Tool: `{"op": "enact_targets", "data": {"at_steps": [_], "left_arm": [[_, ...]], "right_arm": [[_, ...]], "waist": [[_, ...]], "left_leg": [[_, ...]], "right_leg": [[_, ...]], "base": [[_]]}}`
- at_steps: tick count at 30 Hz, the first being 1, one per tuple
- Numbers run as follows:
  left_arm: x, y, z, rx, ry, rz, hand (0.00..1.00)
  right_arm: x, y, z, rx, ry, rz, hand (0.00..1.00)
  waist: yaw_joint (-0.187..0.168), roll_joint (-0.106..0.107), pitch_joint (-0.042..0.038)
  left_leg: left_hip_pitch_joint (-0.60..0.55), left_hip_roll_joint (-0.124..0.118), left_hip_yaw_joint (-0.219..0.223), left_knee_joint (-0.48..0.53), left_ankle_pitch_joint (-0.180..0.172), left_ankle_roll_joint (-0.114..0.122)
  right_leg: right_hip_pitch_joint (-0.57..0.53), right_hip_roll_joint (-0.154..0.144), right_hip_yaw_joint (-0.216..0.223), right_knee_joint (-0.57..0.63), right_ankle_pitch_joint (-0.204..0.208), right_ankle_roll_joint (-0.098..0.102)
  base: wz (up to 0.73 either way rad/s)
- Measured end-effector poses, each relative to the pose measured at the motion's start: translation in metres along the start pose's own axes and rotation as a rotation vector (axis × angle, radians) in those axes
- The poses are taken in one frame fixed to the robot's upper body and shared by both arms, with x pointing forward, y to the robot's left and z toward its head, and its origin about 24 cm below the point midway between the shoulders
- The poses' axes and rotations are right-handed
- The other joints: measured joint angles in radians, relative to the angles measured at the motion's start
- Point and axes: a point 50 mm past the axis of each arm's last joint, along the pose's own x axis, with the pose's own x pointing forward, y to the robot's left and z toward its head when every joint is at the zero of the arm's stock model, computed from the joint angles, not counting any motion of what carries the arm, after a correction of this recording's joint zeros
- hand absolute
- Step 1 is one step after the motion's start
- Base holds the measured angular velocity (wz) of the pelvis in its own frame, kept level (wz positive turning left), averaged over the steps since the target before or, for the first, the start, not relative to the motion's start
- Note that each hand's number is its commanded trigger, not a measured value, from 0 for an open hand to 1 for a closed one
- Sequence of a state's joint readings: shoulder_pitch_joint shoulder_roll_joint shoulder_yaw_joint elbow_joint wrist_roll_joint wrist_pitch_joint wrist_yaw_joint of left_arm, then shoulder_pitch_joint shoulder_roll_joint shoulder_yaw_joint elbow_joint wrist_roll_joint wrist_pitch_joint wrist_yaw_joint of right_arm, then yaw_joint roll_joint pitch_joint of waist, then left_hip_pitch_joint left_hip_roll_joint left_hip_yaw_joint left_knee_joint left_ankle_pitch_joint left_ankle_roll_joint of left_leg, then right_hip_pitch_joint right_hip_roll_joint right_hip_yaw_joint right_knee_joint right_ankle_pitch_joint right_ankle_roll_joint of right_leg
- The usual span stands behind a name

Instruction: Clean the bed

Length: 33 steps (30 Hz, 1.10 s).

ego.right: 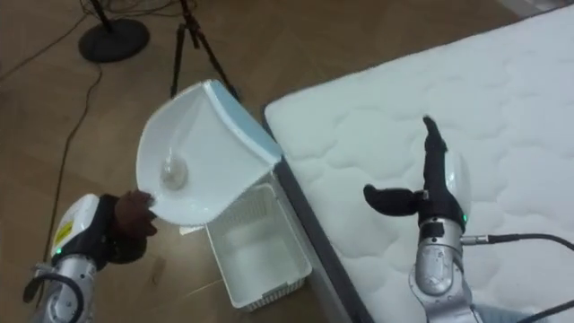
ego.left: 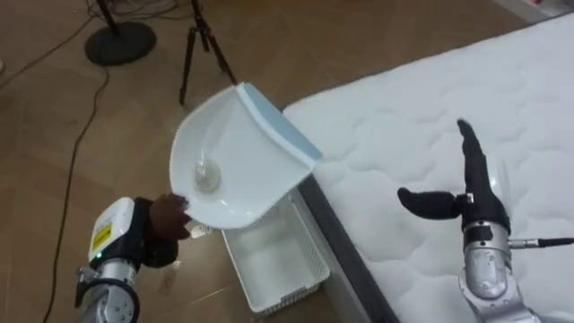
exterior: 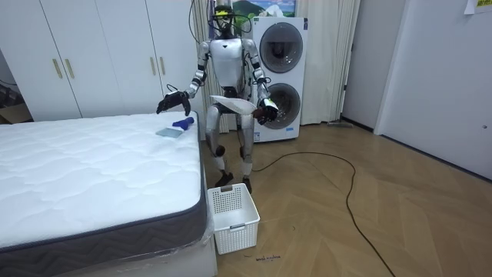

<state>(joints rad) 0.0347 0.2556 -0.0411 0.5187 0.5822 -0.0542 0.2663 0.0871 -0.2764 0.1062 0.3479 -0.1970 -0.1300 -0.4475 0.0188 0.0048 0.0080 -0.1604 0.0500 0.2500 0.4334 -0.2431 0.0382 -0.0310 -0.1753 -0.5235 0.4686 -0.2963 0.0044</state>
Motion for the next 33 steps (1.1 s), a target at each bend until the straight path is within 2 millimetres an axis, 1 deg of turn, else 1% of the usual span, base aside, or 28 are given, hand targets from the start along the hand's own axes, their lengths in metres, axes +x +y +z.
{"op": "enact_targets", "data": {"at_steps": [1,2,3,4,5,6,7,8,9,10,11,12,13,14,15,16,17,18,21,22,23,25,26,27,28,29,32,33], "left_arm": [[0.000,0.000,0.001,-0.001,-0.005,-0.004,1.00],[-0.001,-0.001,0.000,-0.001,-0.005,-0.013,1.00],[-0.001,-0.002,0.000,0.002,-0.004,-0.022,1.00],[0.000,-0.003,0.001,0.004,-0.005,-0.024,1.00],[0.000,-0.004,0.002,0.005,-0.010,-0.028,1.00],[0.000,-0.005,0.004,0.012,-0.020,-0.037,1.00],[0.000,-0.006,0.006,0.016,-0.026,-0.042,1.00],[0.000,-0.007,0.006,0.016,-0.029,-0.042,1.00],[0.001,-0.004,0.005,0.021,-0.028,-0.035,1.00],[0.001,-0.003,0.005,0.025,-0.029,-0.033,1.00],[0.003,0.000,0.005,0.033,-0.031,-0.027,1.00],[0.003,0.001,0.004,0.036,-0.032,-0.026,1.00],[0.003,0.001,0.004,0.037,-0.032,-0.027,1.00],[0.004,0.001,0.007,0.037,-0.040,-0.027,1.00],[0.005,0.001,0.008,0.045,-0.049,-0.030,1.00],[0.005,0.001,0.009,0.049,-0.052,-0.032,1.00],[0.005,0.001,0.008,0.056,-0.052,-0.032,1.00],[0.006,0.002,0.006,0.076,-0.050,-0.028,1.00],[0.010,0.005,-0.001,0.121,-0.028,-0.041,1.00],[0.012,0.006,-0.003,0.130,-0.019,-0.043,1.00],[0.016,0.007,-0.004,0.137,-0.007,-0.042,1.00],[0.021,0.009,-0.006,0.150,0.007,-0.037,1.00],[0.022,0.009,-0.007,0.173,0.012,-0.037,1.00],[0.024,0.009,-0.009,0.191,0.020,-0.041,1.00],[0.026,0.010,-0.010,0.202,0.025,-0.044,1.00],[0.029,0.014,-0.011,0.234,0.024,-0.046,1.00],[0.037,0.030,-0.012,0.328,0.004,-0.030,1.00],[0.041,0.038,-0.009,0.378,-0.015,-0.016,1.00]], "right_arm": [[-0.002,0.000,-0.002,0.002,0.009,0.000,0.00],[-0.006,0.001,-0.006,-0.002,0.023,0.011,0.00],[-0.010,0.003,-0.010,-0.010,0.037,0.025,0.00],[-0.012,0.004,-0.012,-0.014,0.042,0.029,0.00],[-0.014,0.005,-0.014,-0.016,0.048,0.036,0.00],[-0.014,0.006,-0.015,-0.017,0.052,0.041,0.00],[-0.015,0.006,-0.016,-0.017,0.057,0.044,0.00],[-0.016,0.008,-0.016,-0.011,0.063,0.050,0.00],[-0.017,0.009,-0.016,-0.011,0.061,0.055,0.00],[-0.017,0.009,-0.016,-0.014,0.061,0.056,0.00],[-0.017,0.009,-0.016,-0.016,0.059,0.056,0.00],[-0.017,0.009,-0.017,-0.025,0.058,0.057,0.00],[-0.017,0.009,-0.017,-0.028,0.059,0.058,0.00],[-0.016,0.008,-0.017,-0.030,0.057,0.056,0.00],[-0.016,0.008,-0.017,-0.031,0.055,0.059,0.00],[-0.016,0.008,-0.016,-0.029,0.054,0.060,0.00],[-0.015,0.008,-0.016,-0.029,0.052,0.063,0.00],[-0.015,0.009,-0.016,-0.030,0.054,0.066,0.00],[-0.010,0.012,-0.021,-0.041,0.080,0.100,0.00],[-0.009,0.013,-0.022,-0.048,0.085,0.111,0.00],[-0.006,0.014,-0.024,-0.062,0.089,0.125,0.00],[-0.006,0.015,-0.028,-0.085,0.103,0.135,0.00],[-0.007,0.014,-0.032,-0.103,0.116,0.140,0.00],[-0.008,0.013,-0.036,-0.113,0.132,0.141,0.00],[-0.009,0.013,-0.038,-0.118,0.137,0.142,0.00],[-0.009,0.012,-0.040,-0.125,0.145,0.143,0.00],[-0.011,0.012,-0.046,-0.141,0.165,0.159,0.00],[-0.012,0.013,-0.047,-0.151,0.165,0.171,0.00]], "waist": [[0.000,0.001,0.0001],[-0.001,0.001,0.0004],[-0.015,0.001,0.0008],[-0.019,0.001,0.0007],[-0.033,0.001,0.0008],[-0.046,0.005,0.0049],[-0.047,0.007,0.0086],[-0.039,0.012,0.0105],[-0.044,0.014,0.0109],[-0.047,0.010,0.0103],[-0.054,-0.003,0.0088],[-0.063,-0.008,0.0070],[-0.068,-0.008,0.0044],[-0.071,-0.004,0.0028],[-0.064,0.003,0.0070],[-0.062,0.009,0.0087],[-0.055,0.013,0.0115],[-0.044,0.014,0.0111],[-0.045,0.017,0.0141],[-0.046,0.018,0.0154],[-0.058,0.023,0.0187],[-0.075,0.025,0.0209],[-0.077,0.031,0.0256],[-0.080,0.038,0.0294],[-0.085,0.041,0.0310],[-0.096,0.050,0.0336],[-0.105,0.055,0.0353],[-0.112,0.063,0.0399]], "left_leg": [[0.001,0.002,0.002,-0.001,0.002,0.002],[0.005,-0.007,-0.021,-0.009,0.004,0.005],[0.005,-0.023,-0.063,-0.010,0.009,0.013],[0.001,-0.032,-0.081,-0.010,0.013,0.017],[-0.004,-0.050,-0.121,-0.009,0.019,0.025],[-0.007,-0.065,-0.166,-0.008,0.025,0.031],[-0.007,-0.068,-0.186,-0.008,0.023,0.039],[-0.013,-0.070,-0.228,-0.011,0.028,0.040],[-0.025,-0.071,-0.264,-0.013,0.036,0.035],[-0.032,-0.074,-0.279,-0.011,0.039,0.032],[-0.047,-0.084,-0.297,-0.001,0.042,0.025],[-0.061,-0.097,-0.327,0.020,0.034,0.017],[-0.067,-0.103,-0.336,0.032,0.030,0.013],[-0.075,-0.100,-0.339,0.047,0.021,0.005],[-0.076,-0.096,-0.337,0.049,0.017,0.000],[-0.079,-0.093,-0.332,0.052,0.014,-0.002],[-0.084,-0.085,-0.314,0.053,0.008,-0.005],[-0.093,-0.080,-0.297,0.060,0.000,-0.009],[-0.127,-0.062,-0.268,0.113,-0.026,-0.018],[-0.136,-0.061,-0.266,0.124,-0.030,-0.021],[-0.154,-0.060,-0.266,0.138,-0.038,-0.020],[-0.177,-0.062,-0.248,0.140,-0.041,-0.020],[-0.184,-0.061,-0.228,0.139,-0.040,-0.020],[-0.196,-0.061,-0.222,0.139,-0.040,-0.020],[-0.203,-0.062,-0.221,0.139,-0.040,-0.020],[-0.221,-0.062,-0.215,0.150,-0.040,-0.019],[-0.267,-0.064,-0.193,0.159,-0.040,-0.018],[-0.284,-0.061,-0.184,0.173,-0.040,-0.018]], "right_leg": [[0.007,-0.002,-0.009,0.000,0.000,0.000],[0.022,-0.004,-0.013,-0.003,-0.001,0.002],[0.035,0.000,0.006,-0.002,0.001,0.006],[0.036,0.003,0.033,0.000,0.002,0.008],[0.033,0.011,0.098,0.002,0.006,0.015],[0.013,0.019,0.149,0.029,0.011,0.026],[-0.004,0.028,0.186,0.044,0.003,0.033],[-0.053,0.067,0.284,0.036,-0.003,0.032],[-0.109,0.102,0.348,0.003,0.002,0.031],[-0.135,0.111,0.379,-0.021,0.015,0.029],[-0.180,0.122,0.429,-0.058,0.064,0.032],[-0.198,0.123,0.447,-0.066,0.106,0.030],[-0.194,0.123,0.446,-0.066,0.119,0.028],[-0.194,0.127,0.437,-0.061,0.133,0.019],[-0.195,0.133,0.427,-0.051,0.126,0.012],[-0.196,0.133,0.422,-0.047,0.124,0.011],[-0.207,0.130,0.420,-0.025,0.113,-0.002],[-0.227,0.125,0.420,0.003,0.096,-0.009],[-0.259,0.123,0.409,0.063,0.058,-0.023],[-0.264,0.122,0.405,0.074,0.049,-0.027],[-0.279,0.115,0.389,0.095,0.032,-0.030],[-0.305,0.102,0.377,0.124,0.009,-0.030],[-0.313,0.096,0.371,0.133,0.002,-0.032],[-0.324,0.087,0.366,0.146,-0.008,-0.032],[-0.331,0.083,0.364,0.152,-0.012,-0.031],[-0.349,0.077,0.355,0.164,-0.018,-0.033],[-0.402,0.062,0.355,0.199,-0.034,-0.035],[-0.412,0.061,0.352,0.204,-0.038,-0.035]], "base": [[0.69],[0.76],[0.86],[1.00],[0.98],[0.90],[0.65],[0.58],[0.61],[0.79],[0.88],[0.90],[0.78],[0.51],[0.39],[0.23],[0.10],[0.06],[0.12],[0.20],[0.40],[0.39],[0.19],[0.18],[0.23],[0.20],[0.14],[0.19]]}}
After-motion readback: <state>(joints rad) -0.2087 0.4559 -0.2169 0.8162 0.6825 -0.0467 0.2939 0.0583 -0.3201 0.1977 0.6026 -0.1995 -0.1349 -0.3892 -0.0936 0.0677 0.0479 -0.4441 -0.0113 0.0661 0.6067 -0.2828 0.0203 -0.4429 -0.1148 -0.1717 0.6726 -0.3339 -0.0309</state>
